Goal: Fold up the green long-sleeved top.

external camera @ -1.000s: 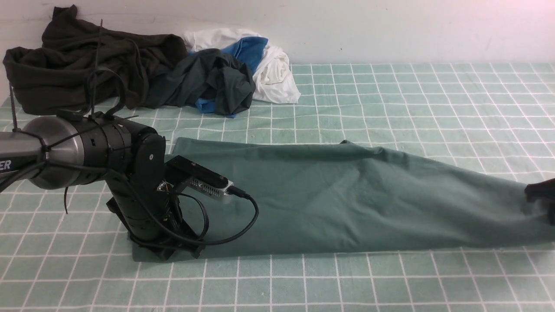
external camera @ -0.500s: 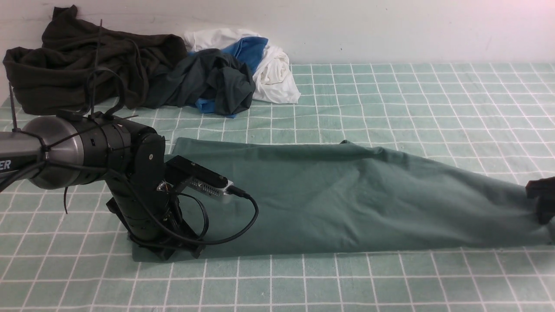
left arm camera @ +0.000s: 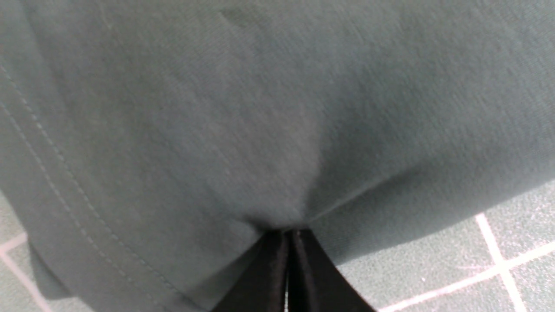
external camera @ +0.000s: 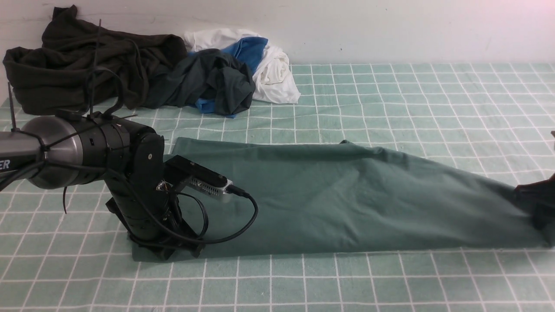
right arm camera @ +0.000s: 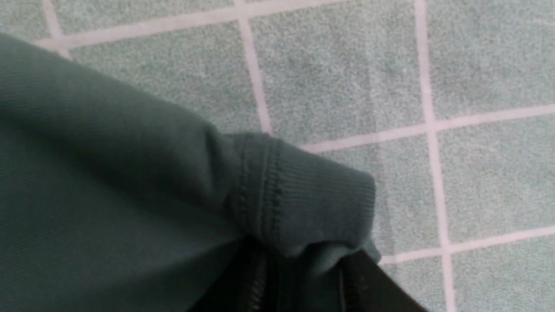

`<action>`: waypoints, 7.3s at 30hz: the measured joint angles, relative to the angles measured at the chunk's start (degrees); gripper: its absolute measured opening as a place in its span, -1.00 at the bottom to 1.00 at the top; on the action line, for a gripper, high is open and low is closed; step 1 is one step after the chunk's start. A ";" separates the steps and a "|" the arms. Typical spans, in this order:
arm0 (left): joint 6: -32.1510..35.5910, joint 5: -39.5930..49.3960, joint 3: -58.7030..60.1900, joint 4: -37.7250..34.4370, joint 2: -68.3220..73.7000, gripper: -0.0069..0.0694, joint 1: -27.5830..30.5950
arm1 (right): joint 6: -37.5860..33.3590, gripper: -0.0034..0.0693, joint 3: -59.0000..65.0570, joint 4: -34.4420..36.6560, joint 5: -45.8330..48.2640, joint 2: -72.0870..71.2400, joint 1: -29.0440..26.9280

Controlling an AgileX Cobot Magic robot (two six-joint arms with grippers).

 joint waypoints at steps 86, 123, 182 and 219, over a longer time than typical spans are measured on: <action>-13.14 13.84 32.36 10.74 -95.38 -0.83 0.13 | 7.35 -0.32 6.29 -3.30 -10.03 -39.36 58.69; -13.14 13.95 32.36 10.84 -95.38 -0.83 0.13 | 8.65 -0.94 25.81 -5.61 -8.19 -75.98 58.69; -13.14 14.05 32.36 10.79 -95.40 -0.83 0.13 | 8.83 -0.94 70.78 -1.45 -28.21 -111.93 9.04; -5.79 -31.45 62.23 -3.00 -104.32 -0.83 20.67 | 8.83 -0.94 70.78 -1.45 -28.11 -111.93 9.04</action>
